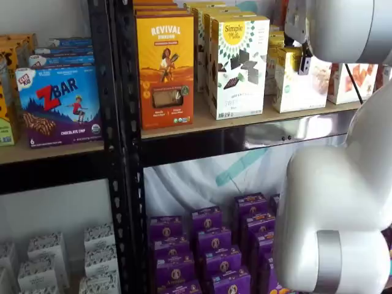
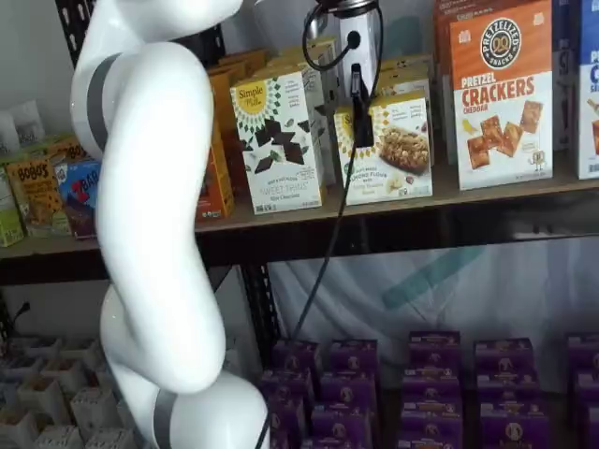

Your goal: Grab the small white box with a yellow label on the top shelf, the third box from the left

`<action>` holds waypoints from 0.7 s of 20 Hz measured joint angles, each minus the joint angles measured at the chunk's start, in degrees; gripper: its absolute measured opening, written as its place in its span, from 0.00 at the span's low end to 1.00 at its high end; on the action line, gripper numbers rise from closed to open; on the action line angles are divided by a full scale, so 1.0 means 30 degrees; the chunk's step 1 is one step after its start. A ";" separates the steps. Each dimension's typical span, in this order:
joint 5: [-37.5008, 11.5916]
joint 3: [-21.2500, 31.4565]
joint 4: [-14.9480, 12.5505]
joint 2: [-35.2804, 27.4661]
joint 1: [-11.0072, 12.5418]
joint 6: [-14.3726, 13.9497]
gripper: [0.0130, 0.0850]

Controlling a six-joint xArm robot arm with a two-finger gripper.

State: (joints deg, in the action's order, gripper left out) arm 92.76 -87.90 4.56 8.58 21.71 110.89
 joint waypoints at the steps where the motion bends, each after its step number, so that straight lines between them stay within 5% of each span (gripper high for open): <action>1: -0.0017 0.0023 0.0048 0.0020 0.0036 0.0030 0.78; 8: -0.0026 0.0106 0.0214 0.0130 0.0272 0.0243 0.72; 14: -0.0097 0.0273 0.0315 0.0267 0.0400 0.0366 0.56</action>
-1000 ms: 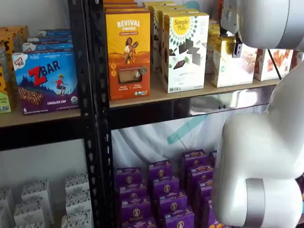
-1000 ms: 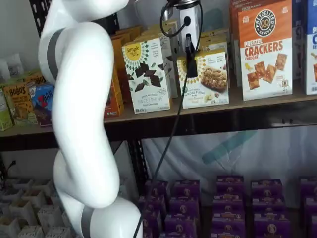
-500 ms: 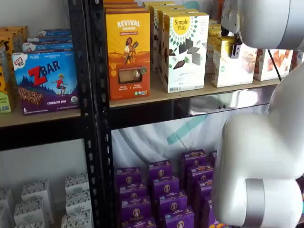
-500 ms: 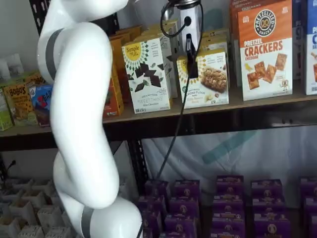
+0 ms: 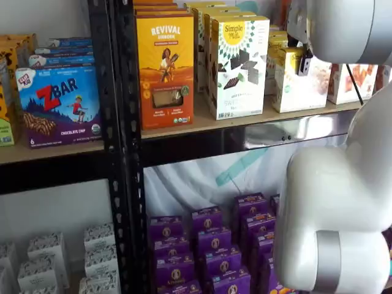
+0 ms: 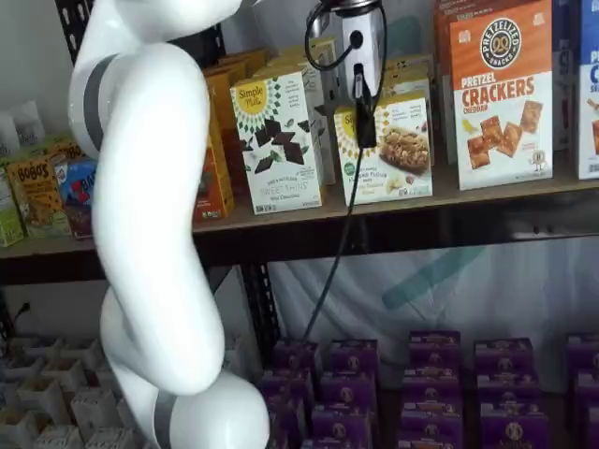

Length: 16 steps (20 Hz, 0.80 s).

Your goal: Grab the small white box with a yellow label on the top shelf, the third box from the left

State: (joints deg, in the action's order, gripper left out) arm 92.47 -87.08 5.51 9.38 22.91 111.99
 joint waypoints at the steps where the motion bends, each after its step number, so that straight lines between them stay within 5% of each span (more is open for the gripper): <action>1: 0.0004 0.0019 0.0003 0.0014 0.0012 0.0013 0.50; 5: -0.0023 0.0093 0.0054 0.0071 0.0046 0.0041 0.50; 9: -0.0011 0.0110 0.0146 0.0098 0.0104 0.0086 0.33; 16: 0.0007 0.0160 0.0206 0.0199 0.0224 0.0197 0.33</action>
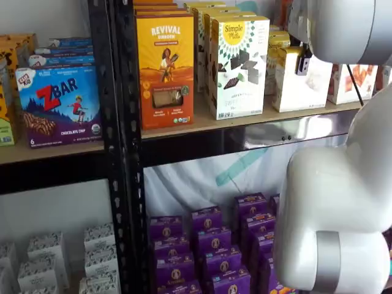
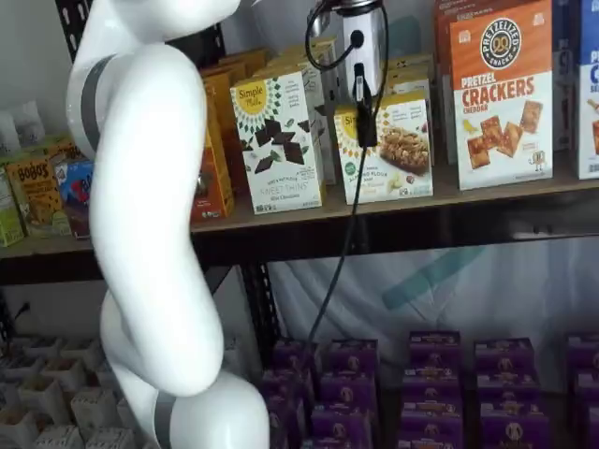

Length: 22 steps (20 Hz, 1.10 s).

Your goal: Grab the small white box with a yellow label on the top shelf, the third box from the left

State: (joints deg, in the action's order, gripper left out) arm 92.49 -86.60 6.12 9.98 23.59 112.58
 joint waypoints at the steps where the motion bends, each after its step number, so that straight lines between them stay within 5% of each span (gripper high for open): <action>1: 0.0011 0.0013 -0.0003 0.0014 0.0013 0.0013 0.33; 4: 0.0026 0.0078 0.0002 0.0073 0.0050 0.0049 0.22; 13: 0.2421 -0.0487 -0.0073 0.0358 0.0261 0.0136 0.22; 22: 0.4072 0.1389 0.0449 0.3109 0.0416 0.0089 0.22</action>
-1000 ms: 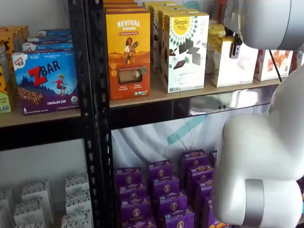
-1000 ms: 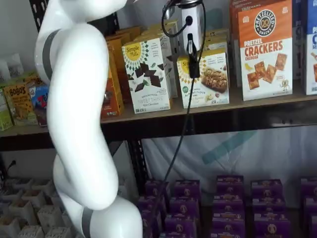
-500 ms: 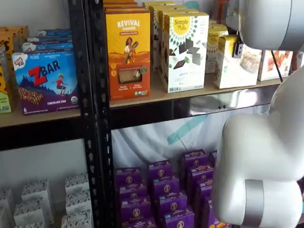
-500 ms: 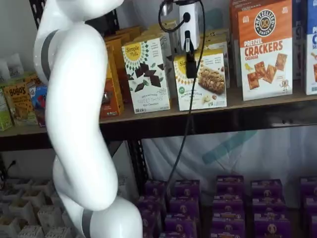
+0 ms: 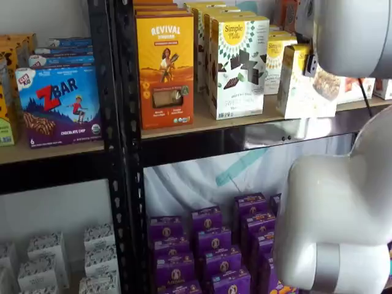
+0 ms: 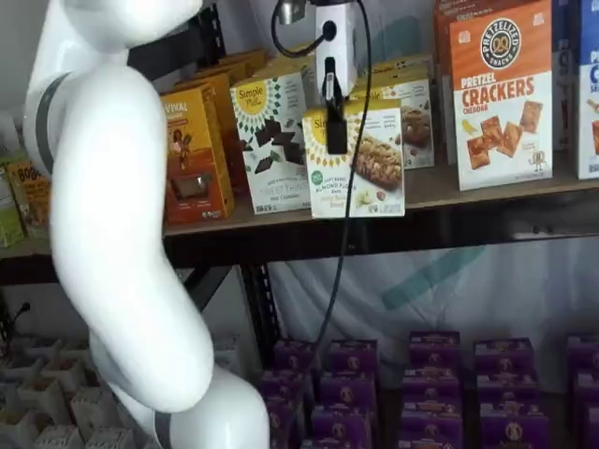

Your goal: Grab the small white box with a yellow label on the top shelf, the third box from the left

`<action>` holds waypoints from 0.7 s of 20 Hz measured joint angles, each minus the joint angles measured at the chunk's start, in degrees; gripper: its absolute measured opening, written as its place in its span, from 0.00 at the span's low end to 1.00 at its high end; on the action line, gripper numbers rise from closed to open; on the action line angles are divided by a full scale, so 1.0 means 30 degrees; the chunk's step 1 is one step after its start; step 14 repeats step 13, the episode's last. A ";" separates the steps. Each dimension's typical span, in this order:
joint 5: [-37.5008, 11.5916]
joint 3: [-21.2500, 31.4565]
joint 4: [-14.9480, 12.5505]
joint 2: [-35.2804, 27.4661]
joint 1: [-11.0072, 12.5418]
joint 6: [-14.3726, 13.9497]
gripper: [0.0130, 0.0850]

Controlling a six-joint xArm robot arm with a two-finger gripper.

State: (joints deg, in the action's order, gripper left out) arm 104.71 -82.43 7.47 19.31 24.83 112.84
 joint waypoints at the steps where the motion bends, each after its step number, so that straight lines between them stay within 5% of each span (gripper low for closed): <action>1: 0.0126 0.0239 -0.0095 0.0286 -0.0090 -0.0071 0.22; 14: 0.0367 0.3248 0.0002 0.3465 -0.0729 -0.0772 0.22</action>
